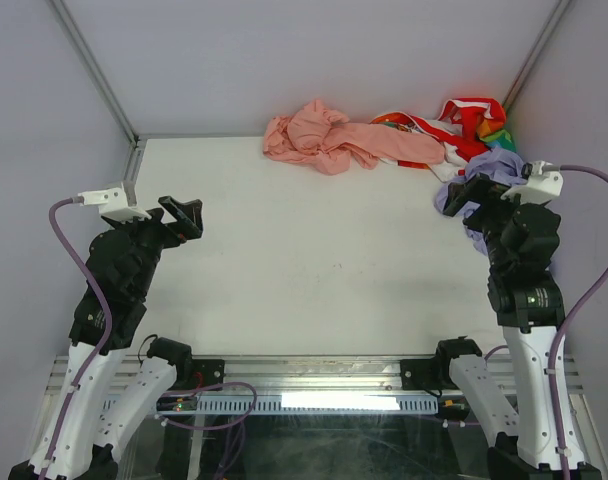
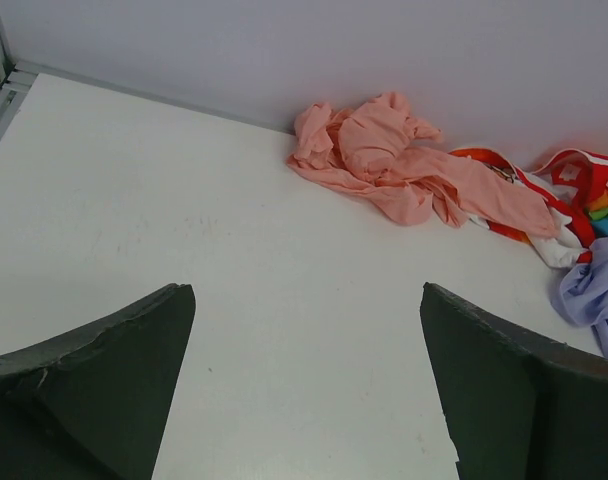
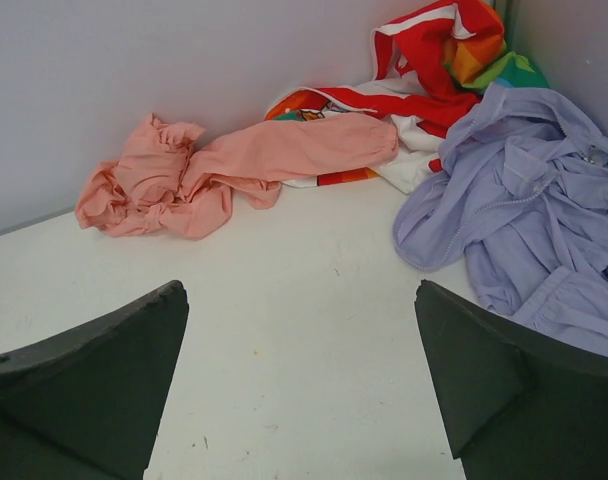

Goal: Zip up the jacket

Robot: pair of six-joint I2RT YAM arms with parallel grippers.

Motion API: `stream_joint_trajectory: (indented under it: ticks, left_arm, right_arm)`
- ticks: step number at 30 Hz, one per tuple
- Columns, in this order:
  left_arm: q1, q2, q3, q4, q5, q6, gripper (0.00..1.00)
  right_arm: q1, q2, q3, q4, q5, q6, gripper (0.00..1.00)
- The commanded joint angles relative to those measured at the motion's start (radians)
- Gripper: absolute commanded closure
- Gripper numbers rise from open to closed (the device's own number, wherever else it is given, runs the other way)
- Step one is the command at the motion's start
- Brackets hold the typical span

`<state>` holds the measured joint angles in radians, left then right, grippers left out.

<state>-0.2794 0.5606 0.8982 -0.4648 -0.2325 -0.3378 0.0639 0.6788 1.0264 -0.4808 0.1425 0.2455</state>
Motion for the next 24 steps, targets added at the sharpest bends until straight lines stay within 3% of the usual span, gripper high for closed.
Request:
stream_joint_trajectory:
  ticks: [1, 7, 13, 19, 24]
  left_arm:
    - [0.008, 0.006, 0.033, 0.022, -0.005, -0.005, 0.01]
    - [0.009, 0.01, 0.034, 0.022, -0.007, -0.007, 0.01]
    - [0.009, 0.023, 0.024, 0.022, 0.005, -0.016, 0.01]
    - [0.008, 0.032, 0.0, 0.023, 0.061, -0.04, 0.01]
    - [0.008, 0.031, -0.026, 0.023, 0.095, -0.075, 0.01]
  right_arm:
    - [-0.001, 0.005, 0.0, 0.026, 0.041, 0.013, 0.01]
    - [-0.002, 0.031, -0.017, 0.043, 0.089, 0.004, 0.01]
    - [-0.002, 0.149, -0.05, 0.039, 0.261, 0.037, 0.01]
    - [-0.036, 0.391, -0.041, 0.082, 0.457, 0.066, 0.01]
    - [-0.148, 0.594, -0.012, 0.205, 0.45, 0.064, 0.01]
